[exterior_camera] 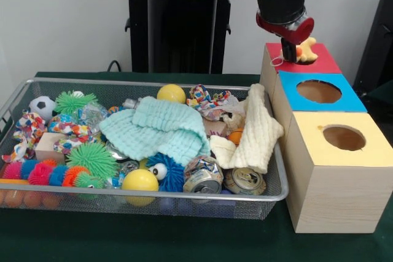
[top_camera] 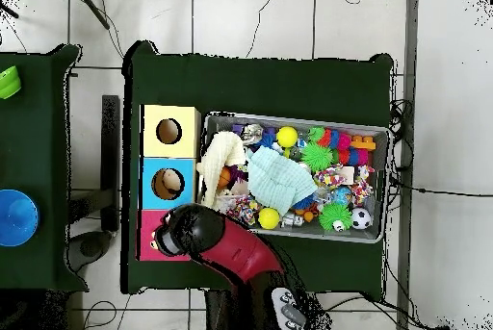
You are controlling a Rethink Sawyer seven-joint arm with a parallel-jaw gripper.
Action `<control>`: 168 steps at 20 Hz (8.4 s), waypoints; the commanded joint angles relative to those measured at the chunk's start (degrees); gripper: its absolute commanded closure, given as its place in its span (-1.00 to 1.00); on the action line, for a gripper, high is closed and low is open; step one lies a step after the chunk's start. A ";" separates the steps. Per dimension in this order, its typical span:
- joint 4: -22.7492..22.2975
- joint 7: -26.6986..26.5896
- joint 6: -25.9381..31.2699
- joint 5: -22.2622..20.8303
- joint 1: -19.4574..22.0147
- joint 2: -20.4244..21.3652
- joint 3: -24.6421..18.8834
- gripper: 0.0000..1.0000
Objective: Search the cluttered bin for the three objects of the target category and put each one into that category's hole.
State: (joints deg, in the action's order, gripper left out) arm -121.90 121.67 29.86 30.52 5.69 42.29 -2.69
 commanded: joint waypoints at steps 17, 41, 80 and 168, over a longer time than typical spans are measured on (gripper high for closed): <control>-3.46 3.82 -11.64 -5.30 5.85 -8.20 -8.84 1.00; 5.83 6.80 -4.98 -13.02 -5.76 -5.49 7.06 -1.00; 7.85 5.55 1.31 -15.44 -5.93 -3.57 8.57 -1.00; -13.70 32.13 -18.13 11.81 -5.64 9.20 -2.60 -1.00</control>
State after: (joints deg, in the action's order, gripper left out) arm -134.15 140.11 3.34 38.20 -1.27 50.62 -0.45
